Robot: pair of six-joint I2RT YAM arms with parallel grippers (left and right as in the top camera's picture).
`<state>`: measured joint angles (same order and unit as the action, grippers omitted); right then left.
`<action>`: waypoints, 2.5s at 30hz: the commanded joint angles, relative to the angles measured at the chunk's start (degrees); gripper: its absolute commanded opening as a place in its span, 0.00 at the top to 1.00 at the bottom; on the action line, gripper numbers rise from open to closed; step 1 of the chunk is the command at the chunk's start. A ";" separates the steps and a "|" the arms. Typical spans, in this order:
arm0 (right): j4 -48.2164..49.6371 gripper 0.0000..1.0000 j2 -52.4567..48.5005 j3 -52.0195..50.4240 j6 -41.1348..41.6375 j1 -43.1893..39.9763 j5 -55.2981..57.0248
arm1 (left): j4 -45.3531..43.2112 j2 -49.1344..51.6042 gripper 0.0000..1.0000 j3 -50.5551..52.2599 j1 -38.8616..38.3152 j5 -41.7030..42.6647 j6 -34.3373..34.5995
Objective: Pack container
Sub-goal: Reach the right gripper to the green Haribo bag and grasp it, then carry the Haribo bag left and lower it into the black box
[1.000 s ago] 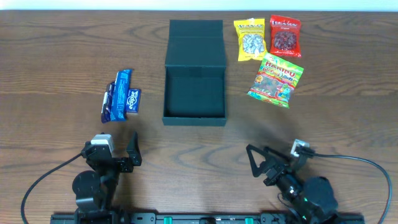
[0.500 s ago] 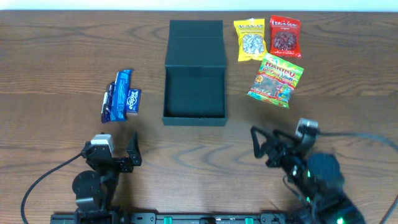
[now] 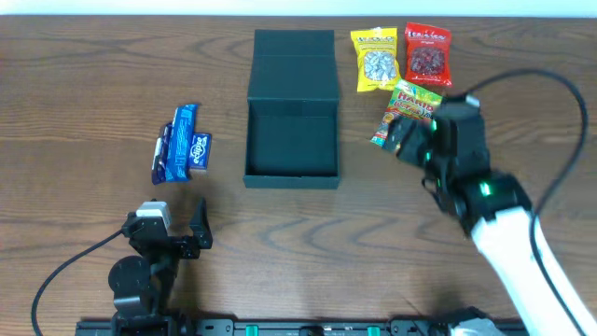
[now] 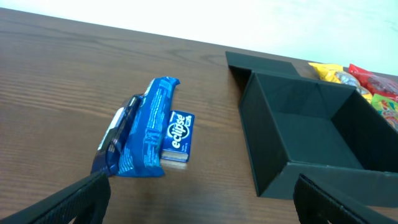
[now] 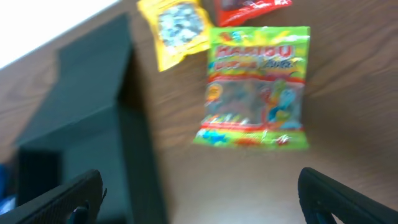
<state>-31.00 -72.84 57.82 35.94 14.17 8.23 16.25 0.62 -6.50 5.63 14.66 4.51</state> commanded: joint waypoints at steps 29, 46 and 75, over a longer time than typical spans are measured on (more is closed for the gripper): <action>14.69 0.57 -42.07 5.66 -4.92 -6.12 0.33 | 0.20 -0.37 0.05 1.36 0.35 -0.02 0.22; 1.90 0.99 -40.83 5.66 -4.74 -5.95 -11.91 | 0.22 -0.37 0.05 1.36 0.35 -0.02 0.22; 10.67 0.98 -11.30 5.90 1.55 23.41 -3.45 | 0.20 -0.37 0.05 1.36 0.35 -0.02 0.22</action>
<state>-22.46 -82.11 62.94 34.72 35.44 0.16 16.23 0.62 -6.50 5.63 14.66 4.51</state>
